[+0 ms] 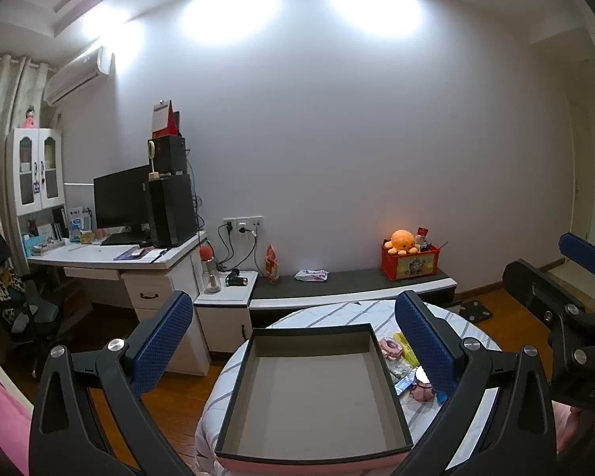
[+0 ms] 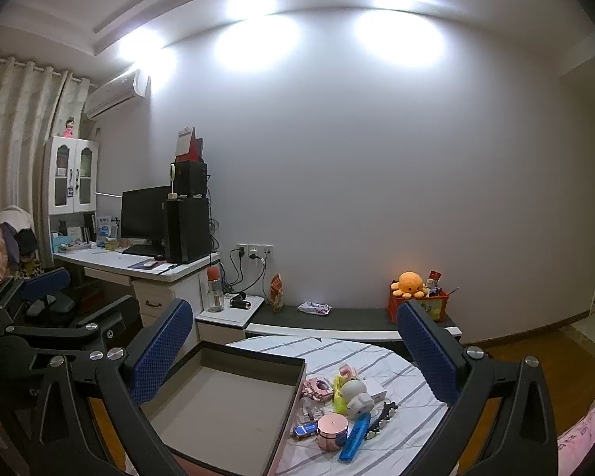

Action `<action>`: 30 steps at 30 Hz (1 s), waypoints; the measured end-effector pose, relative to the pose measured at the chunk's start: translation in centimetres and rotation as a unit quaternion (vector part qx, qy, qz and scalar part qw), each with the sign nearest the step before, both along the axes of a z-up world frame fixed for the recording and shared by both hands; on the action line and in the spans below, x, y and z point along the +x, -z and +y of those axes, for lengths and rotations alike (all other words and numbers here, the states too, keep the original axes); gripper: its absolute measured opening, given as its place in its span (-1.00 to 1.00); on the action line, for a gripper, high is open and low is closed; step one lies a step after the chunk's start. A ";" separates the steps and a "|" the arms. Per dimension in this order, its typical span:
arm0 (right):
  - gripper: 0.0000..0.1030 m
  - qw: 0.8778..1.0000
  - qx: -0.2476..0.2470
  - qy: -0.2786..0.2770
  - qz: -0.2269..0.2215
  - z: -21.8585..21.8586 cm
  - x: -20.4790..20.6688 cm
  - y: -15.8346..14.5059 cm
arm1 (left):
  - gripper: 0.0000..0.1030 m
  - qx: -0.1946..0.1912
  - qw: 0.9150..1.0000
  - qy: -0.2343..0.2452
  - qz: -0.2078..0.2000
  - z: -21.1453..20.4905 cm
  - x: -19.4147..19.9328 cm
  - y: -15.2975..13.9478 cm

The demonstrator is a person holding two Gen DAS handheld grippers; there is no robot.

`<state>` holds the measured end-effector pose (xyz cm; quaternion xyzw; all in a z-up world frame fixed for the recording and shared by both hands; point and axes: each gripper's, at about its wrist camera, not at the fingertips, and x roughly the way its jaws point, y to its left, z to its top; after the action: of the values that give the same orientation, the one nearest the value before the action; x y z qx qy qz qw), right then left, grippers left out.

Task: Organize rigid objects
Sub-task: 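Move both grippers toward the items beside the open box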

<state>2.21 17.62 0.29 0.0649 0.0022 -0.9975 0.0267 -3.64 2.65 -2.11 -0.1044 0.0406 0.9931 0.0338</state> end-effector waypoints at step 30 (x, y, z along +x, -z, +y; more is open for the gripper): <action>1.00 0.994 -0.049 0.037 -0.089 9.1 -4.4 6.6 | 1.00 -0.085 0.990 0.048 -0.098 9.1 -5.3 5.5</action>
<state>-2.17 26.71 -6.33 0.1522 -0.0514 -0.9870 -0.0070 -8.91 11.75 -7.59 -0.2016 0.1262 0.9683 0.0765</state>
